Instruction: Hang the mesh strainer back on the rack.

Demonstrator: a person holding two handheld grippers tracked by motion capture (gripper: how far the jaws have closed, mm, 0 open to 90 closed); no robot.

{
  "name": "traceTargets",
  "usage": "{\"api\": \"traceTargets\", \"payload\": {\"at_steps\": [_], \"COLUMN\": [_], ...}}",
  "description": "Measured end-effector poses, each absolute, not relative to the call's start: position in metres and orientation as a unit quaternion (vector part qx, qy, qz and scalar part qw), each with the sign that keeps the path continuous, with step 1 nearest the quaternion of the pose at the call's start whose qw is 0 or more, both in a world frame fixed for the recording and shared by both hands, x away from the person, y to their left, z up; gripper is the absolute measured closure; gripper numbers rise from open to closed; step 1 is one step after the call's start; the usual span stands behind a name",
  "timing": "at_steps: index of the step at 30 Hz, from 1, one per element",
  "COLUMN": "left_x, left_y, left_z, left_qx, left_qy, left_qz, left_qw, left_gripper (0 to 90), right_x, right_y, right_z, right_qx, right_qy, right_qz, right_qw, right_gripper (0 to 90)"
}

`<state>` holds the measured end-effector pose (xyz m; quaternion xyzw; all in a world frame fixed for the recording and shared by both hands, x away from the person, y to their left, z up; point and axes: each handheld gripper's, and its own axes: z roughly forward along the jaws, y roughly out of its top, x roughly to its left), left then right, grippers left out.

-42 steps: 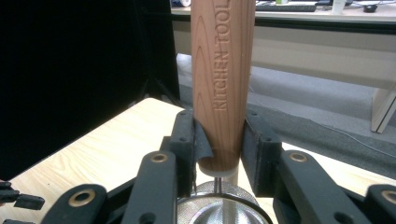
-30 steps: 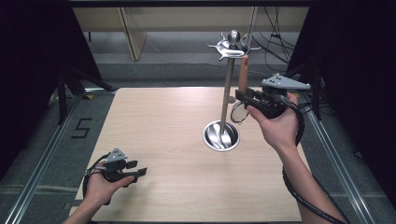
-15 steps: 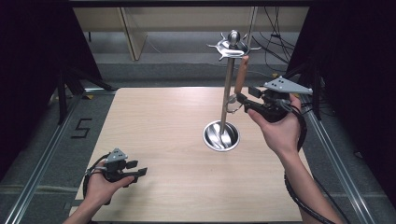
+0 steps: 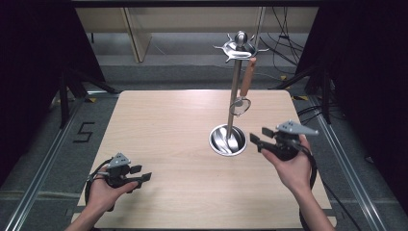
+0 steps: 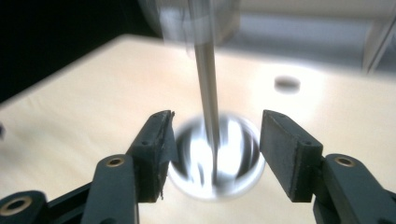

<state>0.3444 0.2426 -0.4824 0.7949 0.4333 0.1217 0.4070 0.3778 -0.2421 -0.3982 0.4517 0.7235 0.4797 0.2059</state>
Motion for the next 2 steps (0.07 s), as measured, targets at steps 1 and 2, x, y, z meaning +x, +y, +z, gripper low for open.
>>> {"api": "traceTargets", "payload": {"at_steps": [1, 2], "left_x": [0.3444, 0.3445], "left_y": [0.2402, 0.2405], "left_z": [-0.4829, -0.482], "left_qx": [0.789, 0.795], "left_qy": [0.435, 0.429], "left_qz": [0.12, 0.124], "left_qw": [0.417, 0.41], "left_gripper": [44.0, 43.9], "right_x": [0.3733, 0.3748], "right_y": [-0.242, -0.2457], "right_z": [-0.4065, -0.4142], "right_qx": [0.476, 0.457], "right_qy": [0.727, 0.737], "right_qz": [0.458, 0.458], "right_qw": [0.187, 0.196], "right_gripper": [45.8, 47.9]}}
